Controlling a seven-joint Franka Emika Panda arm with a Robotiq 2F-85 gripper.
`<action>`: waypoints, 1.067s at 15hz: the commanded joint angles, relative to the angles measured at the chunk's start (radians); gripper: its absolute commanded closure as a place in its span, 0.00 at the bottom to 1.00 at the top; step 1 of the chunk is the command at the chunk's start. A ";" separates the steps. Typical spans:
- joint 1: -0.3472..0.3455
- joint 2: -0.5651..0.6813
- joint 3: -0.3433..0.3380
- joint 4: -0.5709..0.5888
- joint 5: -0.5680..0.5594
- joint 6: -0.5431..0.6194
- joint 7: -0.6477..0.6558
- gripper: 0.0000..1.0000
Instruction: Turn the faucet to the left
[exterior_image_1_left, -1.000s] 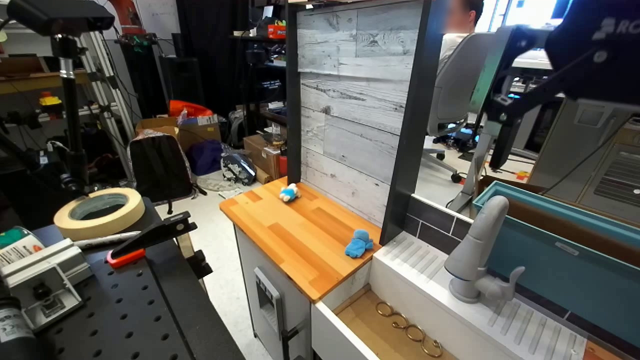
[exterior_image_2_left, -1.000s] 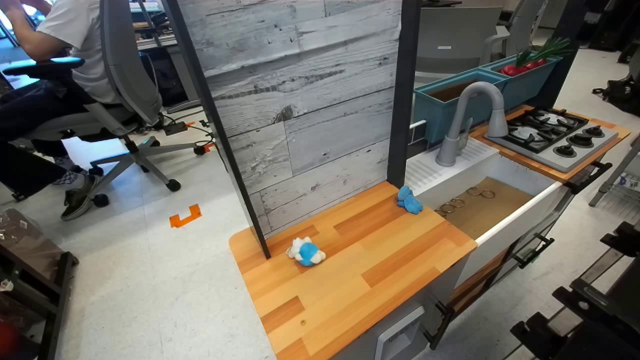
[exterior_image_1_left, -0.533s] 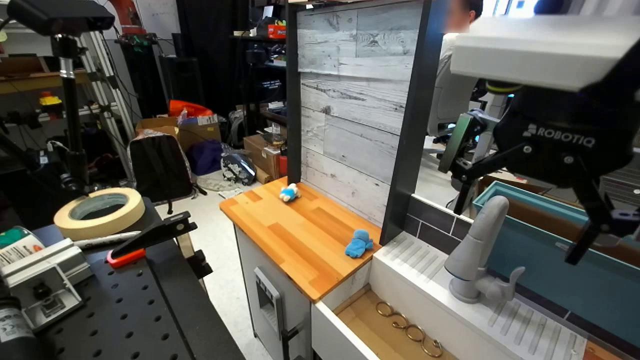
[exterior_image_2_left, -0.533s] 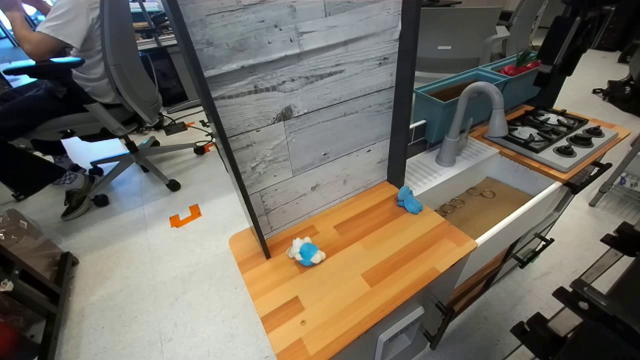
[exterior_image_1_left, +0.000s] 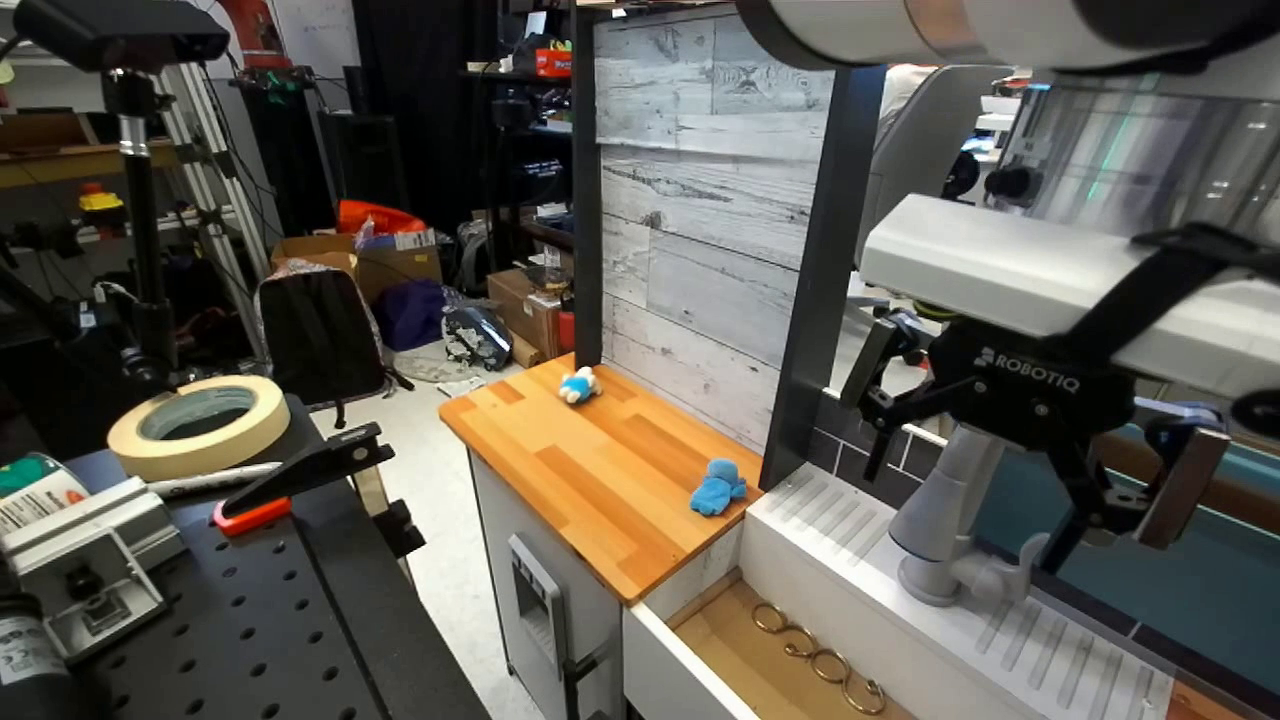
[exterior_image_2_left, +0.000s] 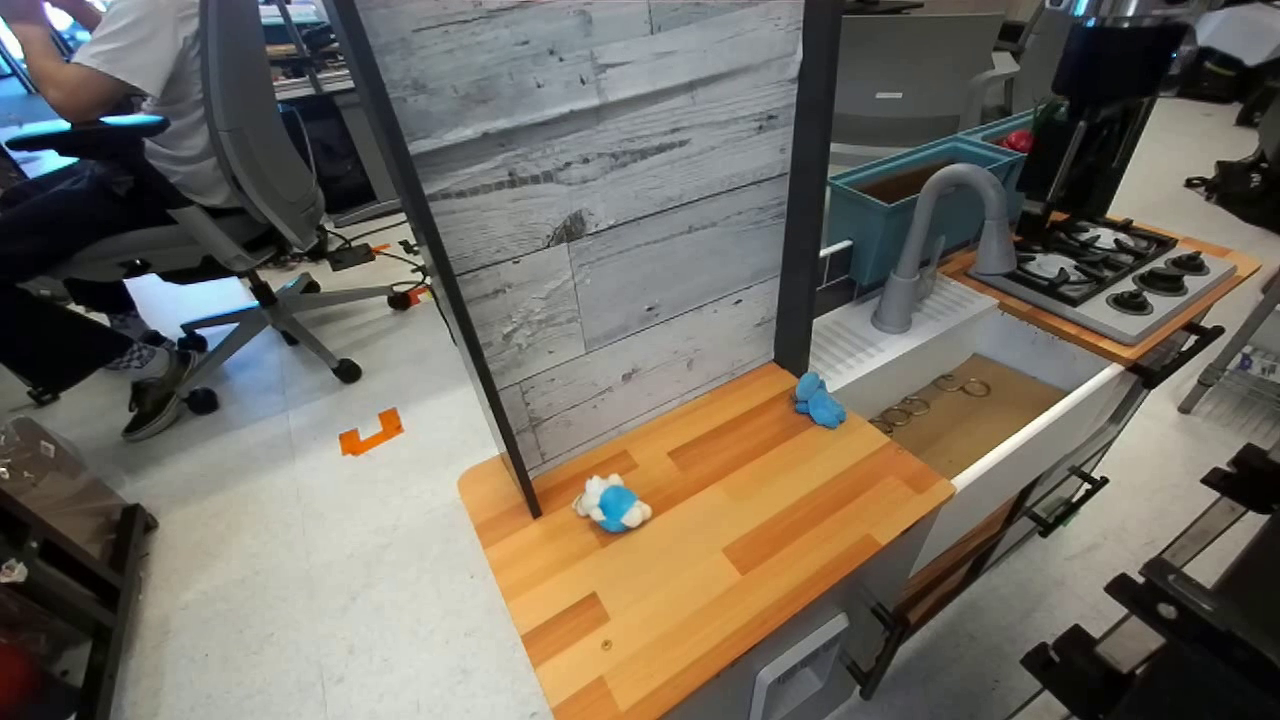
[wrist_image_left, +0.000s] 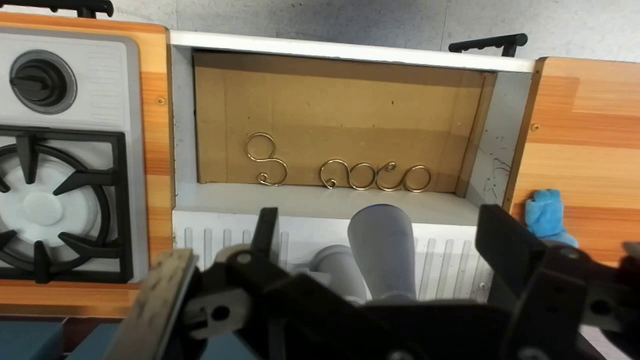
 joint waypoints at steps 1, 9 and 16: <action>-0.012 0.058 0.020 0.069 -0.041 -0.028 0.002 0.00; 0.015 0.131 0.031 0.111 -0.147 -0.028 -0.001 0.00; 0.057 0.171 0.048 0.143 -0.202 -0.026 0.001 0.00</action>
